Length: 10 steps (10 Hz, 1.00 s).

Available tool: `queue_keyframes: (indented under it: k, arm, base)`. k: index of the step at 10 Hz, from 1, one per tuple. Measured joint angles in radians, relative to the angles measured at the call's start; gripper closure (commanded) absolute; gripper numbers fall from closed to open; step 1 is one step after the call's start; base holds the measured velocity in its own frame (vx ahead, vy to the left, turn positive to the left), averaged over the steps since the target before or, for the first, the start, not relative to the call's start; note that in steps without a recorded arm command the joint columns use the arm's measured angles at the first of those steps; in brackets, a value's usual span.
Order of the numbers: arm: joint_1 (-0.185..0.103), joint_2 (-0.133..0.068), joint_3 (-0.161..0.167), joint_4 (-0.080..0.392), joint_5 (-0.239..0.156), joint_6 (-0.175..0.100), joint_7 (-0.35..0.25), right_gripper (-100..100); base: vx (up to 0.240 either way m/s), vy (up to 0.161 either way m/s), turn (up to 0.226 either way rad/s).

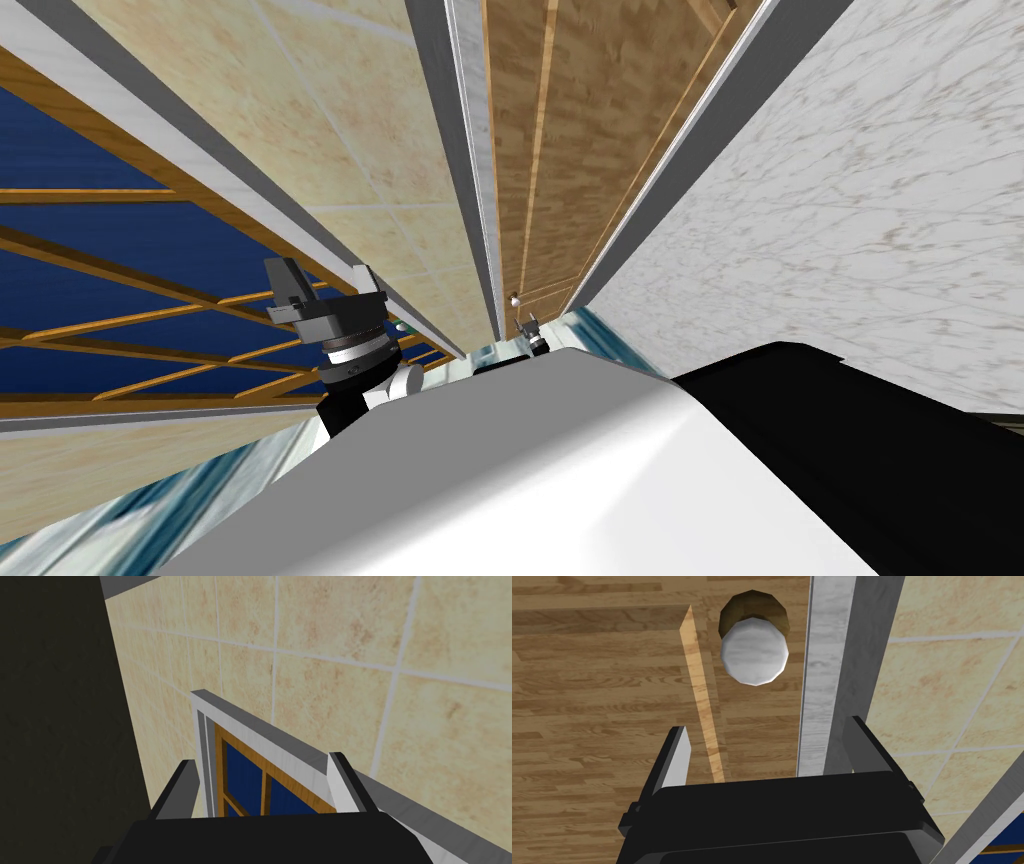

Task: Pull the door open

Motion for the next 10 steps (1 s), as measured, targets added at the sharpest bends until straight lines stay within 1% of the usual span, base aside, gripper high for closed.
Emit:
queue_keyframes:
  k: [2,3,4,6,7,10]
  arm:
    - [-0.033,-0.011,-0.045,0.041,0.036,-0.01,-0.028,-100]
    - [-0.044,-0.013,-0.066,0.054,0.055,-0.011,-0.042,-100]
    - [-0.067,-0.018,-0.09,0.084,0.073,-0.019,-0.057,-100]
    - [-0.103,-0.024,-0.138,0.119,0.114,-0.023,-0.091,-100]
    - [-0.125,-0.027,-0.165,0.147,0.135,-0.03,-0.109,-100]
    - [-0.184,-0.025,-0.24,0.216,0.2,-0.047,-0.158,-100]
  base:
    - [-0.008,0.07,0.006]
    - [0.006,0.073,0.008]
    - [0.009,0.061,0.011]
    - [0.02,0.056,0.015]
    - [0.031,0.054,0.015]
    - [0.051,0.045,0.023]
